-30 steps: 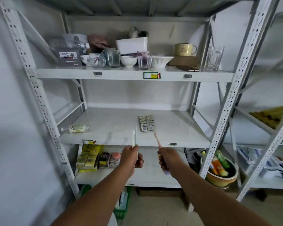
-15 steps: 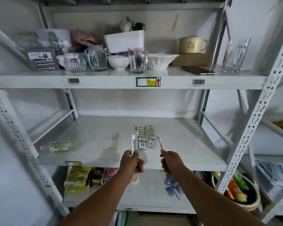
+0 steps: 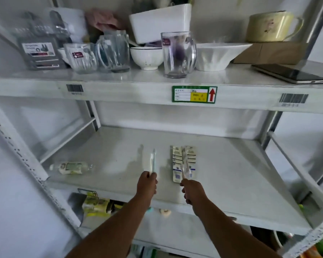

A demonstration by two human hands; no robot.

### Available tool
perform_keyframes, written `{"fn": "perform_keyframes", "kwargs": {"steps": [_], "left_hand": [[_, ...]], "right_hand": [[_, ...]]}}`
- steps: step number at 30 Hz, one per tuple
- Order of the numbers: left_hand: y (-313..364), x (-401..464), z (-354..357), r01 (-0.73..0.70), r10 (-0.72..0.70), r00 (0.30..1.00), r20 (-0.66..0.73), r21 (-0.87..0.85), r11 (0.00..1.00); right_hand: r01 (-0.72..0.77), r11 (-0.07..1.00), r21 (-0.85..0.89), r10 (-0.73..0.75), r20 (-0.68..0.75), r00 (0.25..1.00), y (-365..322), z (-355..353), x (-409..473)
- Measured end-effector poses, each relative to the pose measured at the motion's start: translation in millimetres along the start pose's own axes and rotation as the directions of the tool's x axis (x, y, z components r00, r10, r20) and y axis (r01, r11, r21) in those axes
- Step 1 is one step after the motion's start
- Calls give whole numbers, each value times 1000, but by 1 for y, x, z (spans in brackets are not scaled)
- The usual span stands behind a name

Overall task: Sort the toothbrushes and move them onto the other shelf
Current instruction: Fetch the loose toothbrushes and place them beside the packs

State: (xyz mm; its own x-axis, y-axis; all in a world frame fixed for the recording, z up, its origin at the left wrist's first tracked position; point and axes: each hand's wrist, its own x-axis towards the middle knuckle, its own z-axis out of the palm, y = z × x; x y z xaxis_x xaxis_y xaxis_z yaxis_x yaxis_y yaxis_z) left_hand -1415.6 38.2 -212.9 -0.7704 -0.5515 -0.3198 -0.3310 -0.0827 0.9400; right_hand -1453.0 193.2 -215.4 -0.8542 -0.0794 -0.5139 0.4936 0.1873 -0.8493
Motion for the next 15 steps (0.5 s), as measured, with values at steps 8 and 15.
{"fn": "perform_keyframes", "kwargs": {"steps": [8, 15], "left_hand": [[-12, 96, -22, -46, 57, 998, -37, 248, 968], [-25, 172, -19, -76, 64, 997, 43, 382, 921]], "right_hand": [[95, 983, -157, -99, -21, 995, -17, 85, 72], [99, 976, -196, -115, -70, 991, -24, 131, 124]]}}
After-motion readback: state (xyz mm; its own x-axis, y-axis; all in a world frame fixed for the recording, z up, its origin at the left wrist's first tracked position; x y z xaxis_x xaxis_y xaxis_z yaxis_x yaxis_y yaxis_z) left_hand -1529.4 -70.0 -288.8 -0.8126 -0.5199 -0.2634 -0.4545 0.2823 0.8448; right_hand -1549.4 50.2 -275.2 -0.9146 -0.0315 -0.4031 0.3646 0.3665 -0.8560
